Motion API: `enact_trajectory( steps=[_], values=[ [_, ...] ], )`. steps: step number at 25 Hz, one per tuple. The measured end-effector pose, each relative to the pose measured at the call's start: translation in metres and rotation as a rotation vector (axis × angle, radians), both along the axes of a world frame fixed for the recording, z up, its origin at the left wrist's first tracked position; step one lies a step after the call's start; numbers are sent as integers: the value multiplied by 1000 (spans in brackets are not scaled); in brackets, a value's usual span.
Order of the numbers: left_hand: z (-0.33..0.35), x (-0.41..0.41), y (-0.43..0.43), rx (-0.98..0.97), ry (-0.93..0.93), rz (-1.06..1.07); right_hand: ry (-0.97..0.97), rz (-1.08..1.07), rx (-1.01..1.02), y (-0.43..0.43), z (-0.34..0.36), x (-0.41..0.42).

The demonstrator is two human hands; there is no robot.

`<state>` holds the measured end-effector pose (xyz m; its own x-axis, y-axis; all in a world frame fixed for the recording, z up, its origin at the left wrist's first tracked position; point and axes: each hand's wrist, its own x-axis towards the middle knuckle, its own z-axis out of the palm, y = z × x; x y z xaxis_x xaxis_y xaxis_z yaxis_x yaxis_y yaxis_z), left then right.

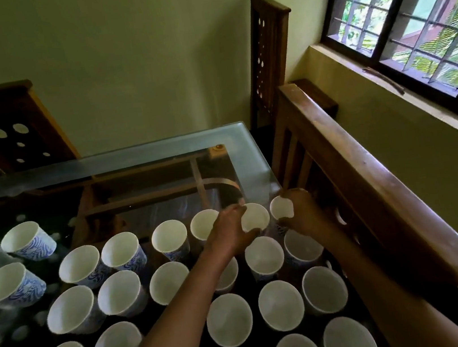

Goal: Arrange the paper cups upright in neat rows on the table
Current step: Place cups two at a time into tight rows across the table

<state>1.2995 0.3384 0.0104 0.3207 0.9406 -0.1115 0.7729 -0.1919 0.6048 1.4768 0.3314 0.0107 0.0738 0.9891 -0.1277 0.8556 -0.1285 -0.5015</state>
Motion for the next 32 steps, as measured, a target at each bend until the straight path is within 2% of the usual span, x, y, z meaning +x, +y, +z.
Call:
enact_trajectory(
  steps=[15, 32],
  values=[
    [-8, 10, 9, 22, 21, 42, 88, -48, 8, 10, -7, 2],
    [-11, 9, 11, 29, 10, 38, 56, -47, 2, 16, -7, 1]
  ],
)
